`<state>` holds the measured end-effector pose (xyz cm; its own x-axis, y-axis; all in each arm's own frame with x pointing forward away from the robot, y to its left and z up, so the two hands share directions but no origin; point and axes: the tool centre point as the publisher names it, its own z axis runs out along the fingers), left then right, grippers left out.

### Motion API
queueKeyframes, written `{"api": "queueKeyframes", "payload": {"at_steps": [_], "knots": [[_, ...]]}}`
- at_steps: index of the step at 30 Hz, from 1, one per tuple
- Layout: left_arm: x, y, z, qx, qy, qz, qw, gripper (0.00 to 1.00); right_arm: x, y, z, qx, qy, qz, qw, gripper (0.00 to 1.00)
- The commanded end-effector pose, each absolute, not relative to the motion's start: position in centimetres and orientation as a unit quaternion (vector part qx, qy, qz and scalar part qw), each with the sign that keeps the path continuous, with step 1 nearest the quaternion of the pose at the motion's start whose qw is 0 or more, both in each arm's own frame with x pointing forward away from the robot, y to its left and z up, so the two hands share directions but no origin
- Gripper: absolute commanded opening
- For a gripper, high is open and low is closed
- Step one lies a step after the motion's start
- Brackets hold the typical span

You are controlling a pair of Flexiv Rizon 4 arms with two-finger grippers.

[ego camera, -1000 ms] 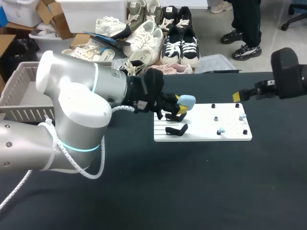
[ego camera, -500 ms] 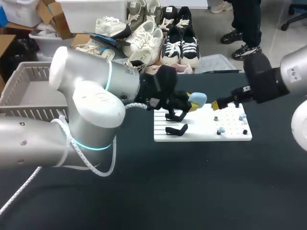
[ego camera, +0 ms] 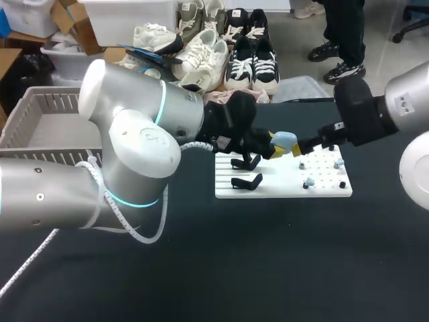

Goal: Pick up each earbud case from the left stands, insert the matching earbuds, close the lid, and place the case in the box.

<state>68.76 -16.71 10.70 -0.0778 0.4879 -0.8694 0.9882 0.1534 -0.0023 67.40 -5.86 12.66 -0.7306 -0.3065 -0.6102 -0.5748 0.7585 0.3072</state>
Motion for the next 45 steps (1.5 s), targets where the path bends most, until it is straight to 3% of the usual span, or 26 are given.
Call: {"api": "queueKeyframes", "payload": {"at_steps": [1, 33, 45], "knots": [[68.4, -16.6, 10.9, 0.564, 0.655, -0.329, 0.381, 0.0, 67.9, -6.0, 12.4, -0.256, 0.888, 0.275, 0.263, 1.0], [65.7, -16.3, 10.6, 0.608, 0.617, -0.326, 0.378, 0.0, 68.0, -7.2, 14.4, -0.254, 0.888, 0.251, 0.289, 1.0], [66.3, -16.3, 12.9, 0.581, 0.578, -0.37, 0.437, 0.0, 66.8, -11.3, 15.0, -0.213, 0.917, 0.16, 0.295, 1.0]]}}
